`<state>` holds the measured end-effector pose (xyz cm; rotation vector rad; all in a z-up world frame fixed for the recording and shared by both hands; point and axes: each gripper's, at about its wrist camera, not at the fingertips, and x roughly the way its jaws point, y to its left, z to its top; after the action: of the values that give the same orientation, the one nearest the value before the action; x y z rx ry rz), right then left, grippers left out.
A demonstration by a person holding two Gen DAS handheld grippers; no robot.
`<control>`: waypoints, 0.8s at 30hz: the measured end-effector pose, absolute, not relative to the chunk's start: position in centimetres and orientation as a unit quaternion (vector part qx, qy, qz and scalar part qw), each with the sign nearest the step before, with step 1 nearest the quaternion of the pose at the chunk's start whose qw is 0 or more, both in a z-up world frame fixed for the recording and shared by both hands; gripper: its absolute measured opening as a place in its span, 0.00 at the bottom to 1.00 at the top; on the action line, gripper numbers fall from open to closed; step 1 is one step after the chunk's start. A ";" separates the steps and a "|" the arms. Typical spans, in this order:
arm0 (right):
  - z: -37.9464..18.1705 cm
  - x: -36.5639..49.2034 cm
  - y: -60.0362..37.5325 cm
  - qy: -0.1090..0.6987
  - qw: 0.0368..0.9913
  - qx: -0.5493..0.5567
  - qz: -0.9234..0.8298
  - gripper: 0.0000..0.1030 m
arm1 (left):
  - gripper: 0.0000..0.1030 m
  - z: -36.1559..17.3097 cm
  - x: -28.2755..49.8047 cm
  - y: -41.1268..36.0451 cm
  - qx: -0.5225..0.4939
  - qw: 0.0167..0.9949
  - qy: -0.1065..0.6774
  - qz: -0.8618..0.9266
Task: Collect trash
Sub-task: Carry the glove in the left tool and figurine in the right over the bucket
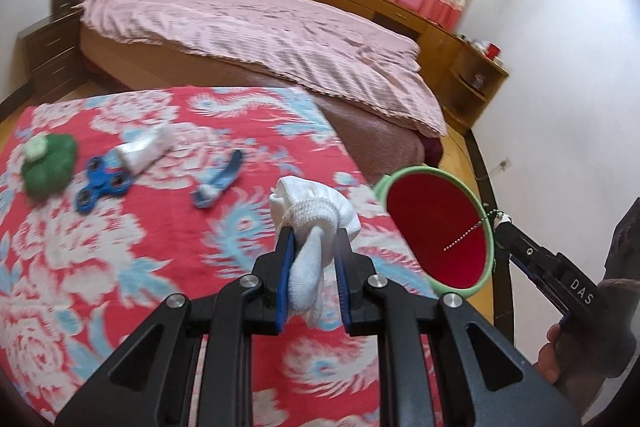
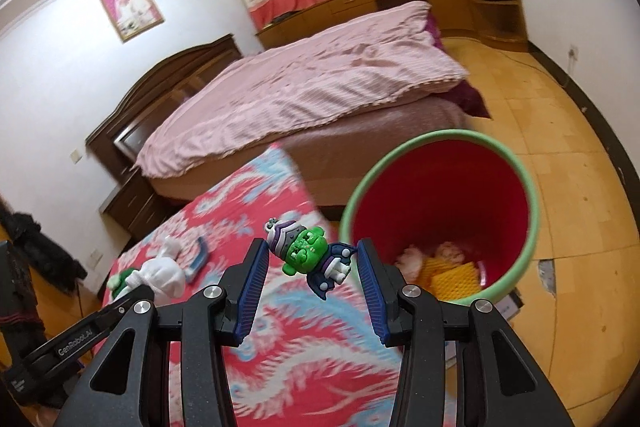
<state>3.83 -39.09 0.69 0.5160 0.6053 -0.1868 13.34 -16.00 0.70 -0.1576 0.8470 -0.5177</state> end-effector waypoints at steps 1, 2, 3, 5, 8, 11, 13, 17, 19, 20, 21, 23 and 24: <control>0.5 3.7 -39.9 0.294 0.916 0.254 -0.097 0.45 | 0.18 0.6 13.4 -16.9 -0.072 0.874 0.407 -0.254; 0.3 3.6 -40.4 0.294 0.915 0.256 -0.102 0.45 | 0.18 0.5 13.5 -17.8 -0.069 0.872 0.409 -0.259; 0.1 3.5 -41.2 0.295 0.913 0.259 -0.108 0.45 | 0.18 0.4 13.6 -18.6 -0.065 0.870 0.411 -0.264; -0.4 3.3 -42.3 0.295 0.911 0.265 -0.116 0.45 | 0.18 0.1 13.9 -20.3 -0.055 0.865 0.416 -0.273; -1.3 3.2 -44.2 0.299 0.904 0.277 -0.127 0.45 | 0.18 -0.3 14.0 -22.5 -0.045 0.857 0.424 -0.288; -2.3 3.2 -45.9 0.305 0.897 0.291 -0.131 0.45 | 0.18 -0.7 14.1 -24.8 -0.034 0.852 0.427 -0.300; -2.7 3.4 -46.4 0.308 0.895 0.295 -0.132 0.45 | 0.18 -1.0 14.2 -26.2 -0.028 0.849 0.431 -0.305; -3.5 3.5 -47.7 0.313 0.891 0.300 -0.133 0.45 | 0.18 -1.8 14.4 -28.6 -0.015 0.842 0.440 -0.312; -3.8 3.5 -48.3 0.314 0.890 0.303 -0.133 0.45 | 0.18 -2.3 14.4 -29.8 -0.008 0.839 0.444 -0.314; -4.0 3.6 -48.6 0.315 0.889 0.305 -0.134 0.45 | 0.18 -2.6 14.5 -30.4 -0.004 0.837 0.448 -0.315; -4.1 3.6 -48.8 0.316 0.888 0.306 -0.133 0.45 | 0.18 -2.9 14.6 -30.9 -0.002 0.835 0.450 -0.315; -4.5 3.5 -49.3 0.318 0.886 0.309 -0.132 0.45 | 0.18 -3.6 14.8 -32.0 0.004 0.830 0.459 -0.316; -4.6 3.5 -49.4 0.319 0.886 0.310 -0.132 0.45 | 0.18 -3.9 14.8 -32.4 0.006 0.828 0.464 -0.315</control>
<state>3.52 -49.44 -4.58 0.6442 0.6644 -0.2745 14.81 -32.38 -3.95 0.0132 0.9841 -0.6697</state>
